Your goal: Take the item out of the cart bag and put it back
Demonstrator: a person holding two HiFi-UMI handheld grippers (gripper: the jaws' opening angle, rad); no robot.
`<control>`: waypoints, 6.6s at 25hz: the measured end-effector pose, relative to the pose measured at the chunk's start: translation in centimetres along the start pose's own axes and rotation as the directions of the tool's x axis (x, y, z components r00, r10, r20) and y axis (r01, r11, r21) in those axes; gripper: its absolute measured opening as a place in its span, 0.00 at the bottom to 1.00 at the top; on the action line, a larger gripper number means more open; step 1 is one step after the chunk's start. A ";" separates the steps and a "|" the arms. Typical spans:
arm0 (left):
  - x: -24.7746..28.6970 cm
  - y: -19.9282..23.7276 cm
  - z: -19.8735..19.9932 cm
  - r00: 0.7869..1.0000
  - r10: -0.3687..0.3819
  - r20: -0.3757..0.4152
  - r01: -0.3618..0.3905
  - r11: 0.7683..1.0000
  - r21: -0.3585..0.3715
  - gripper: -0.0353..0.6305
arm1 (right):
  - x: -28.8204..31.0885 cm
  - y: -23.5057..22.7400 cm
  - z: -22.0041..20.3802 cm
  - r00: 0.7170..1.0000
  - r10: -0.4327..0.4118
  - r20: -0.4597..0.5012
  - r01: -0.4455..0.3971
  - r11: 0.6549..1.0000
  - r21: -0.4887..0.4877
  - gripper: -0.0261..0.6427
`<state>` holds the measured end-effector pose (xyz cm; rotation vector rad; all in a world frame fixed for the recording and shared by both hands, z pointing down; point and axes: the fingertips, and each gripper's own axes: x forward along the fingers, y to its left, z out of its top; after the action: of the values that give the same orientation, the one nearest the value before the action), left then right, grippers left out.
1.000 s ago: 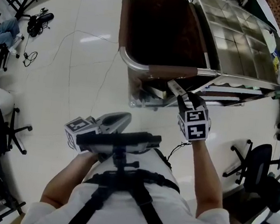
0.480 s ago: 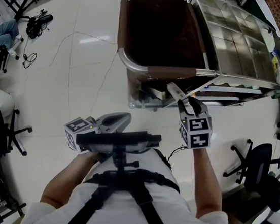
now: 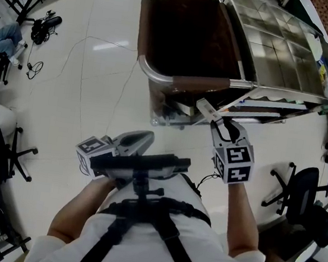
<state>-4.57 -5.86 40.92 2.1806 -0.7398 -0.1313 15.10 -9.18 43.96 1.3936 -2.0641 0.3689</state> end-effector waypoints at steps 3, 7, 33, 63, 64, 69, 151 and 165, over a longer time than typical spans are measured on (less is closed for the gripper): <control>0.1 0.0 -0.1 1.000 -0.003 -0.002 0.003 1.000 0.001 0.06 | -0.8 0.0 0.4 1.000 -0.003 0.019 0.003 1.000 0.005 0.25; 0.1 -0.2 -0.1 1.000 -0.004 -0.002 0.004 1.000 0.003 0.06 | -2.0 0.0 1.1 0.999 -0.005 0.037 0.005 1.000 0.009 0.25; 0.5 -0.1 0.2 1.000 0.002 0.006 -0.002 1.000 0.017 0.06 | -6.8 -0.7 2.8 0.996 -0.013 0.091 0.009 0.999 0.053 0.25; 0.1 0.3 0.6 1.000 0.004 -0.008 -0.004 1.000 0.012 0.06 | -8.9 -1.2 3.8 0.995 -0.023 0.096 0.018 0.998 0.054 0.25; 0.2 0.2 0.8 1.000 0.005 0.001 -0.005 1.000 0.014 0.06 | -9.0 -1.3 3.7 0.995 -0.024 0.095 0.019 0.998 0.054 0.25; 0.3 0.0 0.9 1.000 0.006 0.004 -0.007 1.000 0.015 0.06 | -9.2 -1.5 3.5 0.995 -0.029 0.090 0.023 0.998 0.059 0.25; -1.2 0.7 0.5 0.999 0.050 0.017 -0.050 0.999 0.002 0.06 | 7.7 -3.7 -4.3 0.968 0.034 -0.250 -0.026 0.999 0.036 0.25; -1.4 1.0 1.0 0.997 0.063 0.041 -0.063 0.998 0.005 0.06 | 10.3 -3.0 -4.8 0.943 0.045 -0.331 -0.060 0.998 -0.035 0.25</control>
<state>-6.50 -6.22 40.75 2.1633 -0.8325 -0.1421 16.75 -15.42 53.77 1.1620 -1.8237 0.5366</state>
